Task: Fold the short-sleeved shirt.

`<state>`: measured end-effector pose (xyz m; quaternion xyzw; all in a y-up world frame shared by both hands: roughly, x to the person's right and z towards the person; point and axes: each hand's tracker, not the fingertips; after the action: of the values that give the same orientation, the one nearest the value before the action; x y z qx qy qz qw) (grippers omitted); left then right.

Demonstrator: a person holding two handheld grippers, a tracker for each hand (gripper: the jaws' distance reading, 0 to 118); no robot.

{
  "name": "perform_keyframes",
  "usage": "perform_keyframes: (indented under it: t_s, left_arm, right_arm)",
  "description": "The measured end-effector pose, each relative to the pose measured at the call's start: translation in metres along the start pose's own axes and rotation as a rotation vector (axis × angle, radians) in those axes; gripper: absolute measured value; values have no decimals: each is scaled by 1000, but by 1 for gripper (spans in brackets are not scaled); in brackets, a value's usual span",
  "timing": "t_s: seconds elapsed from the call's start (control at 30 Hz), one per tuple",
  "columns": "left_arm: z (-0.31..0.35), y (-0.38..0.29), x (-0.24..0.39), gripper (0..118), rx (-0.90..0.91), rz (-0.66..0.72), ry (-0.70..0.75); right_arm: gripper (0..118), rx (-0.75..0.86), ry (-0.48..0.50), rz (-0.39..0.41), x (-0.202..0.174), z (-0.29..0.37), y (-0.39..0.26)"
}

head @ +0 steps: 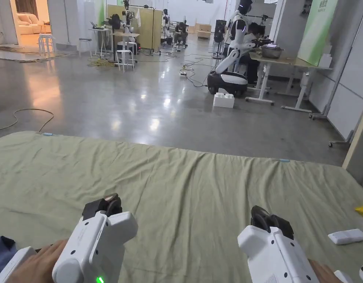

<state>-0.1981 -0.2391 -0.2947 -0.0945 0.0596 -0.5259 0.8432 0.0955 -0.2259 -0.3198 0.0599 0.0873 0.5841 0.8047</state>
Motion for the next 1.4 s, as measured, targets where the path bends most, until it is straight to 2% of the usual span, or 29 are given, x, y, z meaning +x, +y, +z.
perform_keyframes:
  t_s: [0.07, 0.13, 0.27, 0.37, 0.4, 0.43, 0.47, 0.53, 0.6, 0.67, 0.7, 0.77, 1.03, 1.23, 1.4]
  left_arm:
    - [-1, -1, -4, 8, -14, 110, 5]
    - [-1, -1, -15, 8, -39, 347, -7]
    - [-2, -7, -29, 7, -50, 754, -25]
    - [-1, -17, -36, 8, 28, 1060, -60]
    - [2, -16, -36, 8, 51, 1144, -51]
    - [4, -17, -35, 8, 59, 1172, -41]
    - [4, -17, -36, 8, 59, 1198, -38]
    - [7, -12, -36, 8, 60, 1247, -25]
    - [8, -11, -37, 8, 63, 1305, -32]
    - [13, -7, -39, 8, 49, 1293, -22]
    - [14, -5, -39, 8, 38, 1288, -20]
    - [17, -3, -39, 8, 20, 1276, -17]
    - [17, -31, -37, 8, -72, 1220, -79]
    - [35, -96, -39, 8, -207, 1224, -100]
    - [45, -169, -46, 8, -412, 1229, -137]
  right_arm:
    - [1, 2, -5, -68, 3, 3, -2]
    - [1, -28, -5, -186, 6, 2, -2]
    - [1, -84, 3, -551, 20, 1, -6]
    - [1, -142, -21, -883, 28, 1, -13]
    - [1, -197, -41, -1023, 27, 3, -20]
    - [1, -217, -51, -1115, 27, 4, -24]
    - [1, -238, -67, -1173, 26, 5, -26]
    - [1, -242, -106, -1231, 26, 8, -26]
    - [1, -236, -112, -1247, 28, 11, -25]
    - [1, -226, -118, -1236, 28, 14, -22]
    - [1, -212, -125, -1205, 30, 14, -21]
    - [1, -221, -109, -1220, 29, 14, -18]
    - [1, -203, -88, -1176, 25, 12, -5]
    - [1, -208, -55, -1162, 10, 7, 3]
    - [1, -232, -6, -1146, -6, 1, 10]
